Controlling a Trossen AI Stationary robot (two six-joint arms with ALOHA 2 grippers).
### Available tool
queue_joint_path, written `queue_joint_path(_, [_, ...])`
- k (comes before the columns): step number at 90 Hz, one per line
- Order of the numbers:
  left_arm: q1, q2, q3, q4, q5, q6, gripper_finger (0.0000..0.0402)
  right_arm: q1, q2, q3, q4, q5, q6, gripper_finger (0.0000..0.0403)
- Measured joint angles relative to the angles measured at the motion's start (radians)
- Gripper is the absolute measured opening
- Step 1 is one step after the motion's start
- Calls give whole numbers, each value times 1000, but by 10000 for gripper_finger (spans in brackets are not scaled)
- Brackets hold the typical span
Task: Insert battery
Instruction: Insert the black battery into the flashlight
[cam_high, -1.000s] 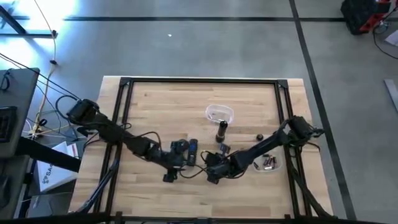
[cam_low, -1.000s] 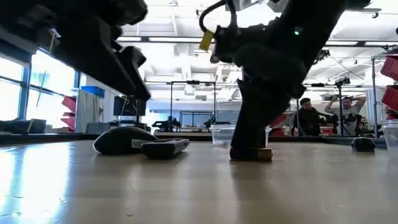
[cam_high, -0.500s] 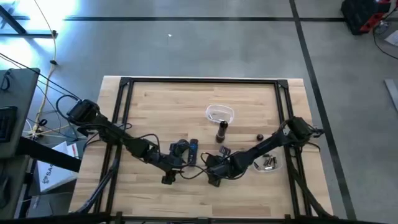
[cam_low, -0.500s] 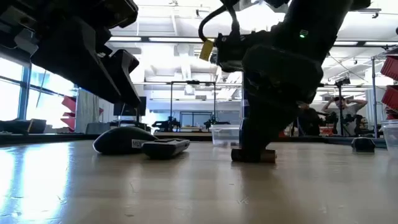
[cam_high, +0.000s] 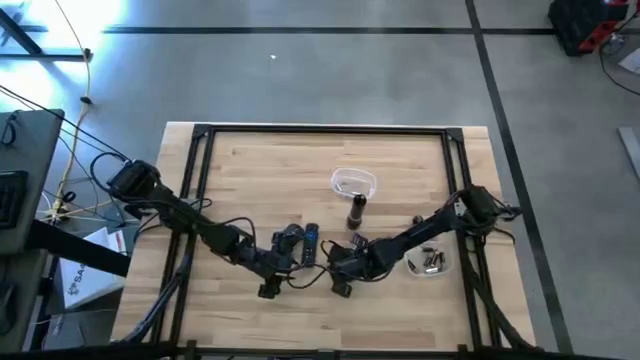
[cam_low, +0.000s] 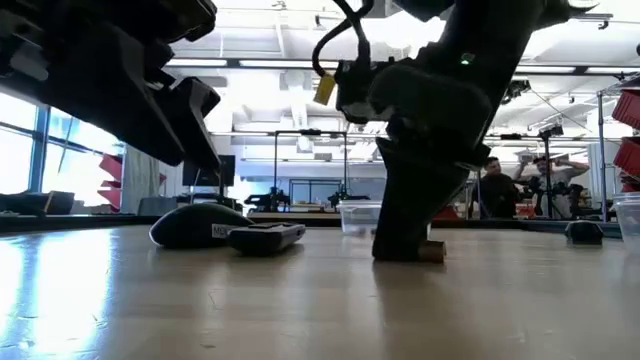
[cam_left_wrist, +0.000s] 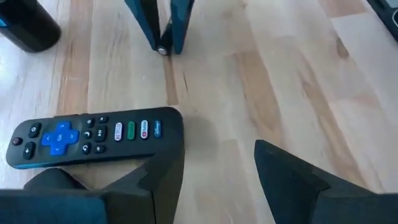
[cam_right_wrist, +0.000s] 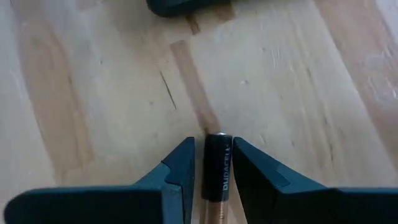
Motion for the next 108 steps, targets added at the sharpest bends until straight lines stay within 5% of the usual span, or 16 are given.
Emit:
queue_joint_path(45, [-3,0,0,3,-15,6,177,-19,12,3,-6,-86,74,8])
queue_joint_path(85, [-3,0,0,42,-2,22,177,45,-169,6,42,36,-81,1])
queue_joint_path(108, [76,1,-185,563,2,103,177,72,-383,-9,54,203,-296,0])
